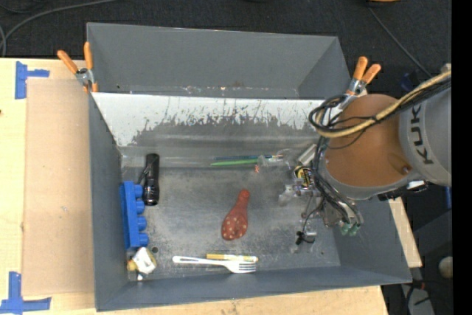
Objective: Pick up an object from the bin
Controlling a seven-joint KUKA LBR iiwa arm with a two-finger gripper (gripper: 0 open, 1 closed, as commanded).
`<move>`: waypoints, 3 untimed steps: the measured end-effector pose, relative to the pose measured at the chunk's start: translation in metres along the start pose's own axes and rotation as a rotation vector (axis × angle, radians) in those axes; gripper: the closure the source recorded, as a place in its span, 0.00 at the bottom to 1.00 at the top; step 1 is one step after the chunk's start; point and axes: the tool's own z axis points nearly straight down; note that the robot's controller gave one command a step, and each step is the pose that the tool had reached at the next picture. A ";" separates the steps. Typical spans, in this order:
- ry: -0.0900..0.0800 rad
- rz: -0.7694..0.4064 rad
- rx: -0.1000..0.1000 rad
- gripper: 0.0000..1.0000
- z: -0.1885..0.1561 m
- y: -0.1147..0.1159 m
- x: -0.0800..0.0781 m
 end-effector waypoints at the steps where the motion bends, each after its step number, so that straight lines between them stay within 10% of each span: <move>1: -0.007 -0.002 0.001 0.00 -0.003 0.000 -0.002; 2: -0.013 -0.309 0.002 0.00 0.053 0.060 -0.050; 3: -0.008 -0.400 0.002 0.00 -0.005 0.075 -0.039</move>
Offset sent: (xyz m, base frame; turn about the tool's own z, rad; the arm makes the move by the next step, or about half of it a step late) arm 0.0564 0.0720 -0.0665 -0.3674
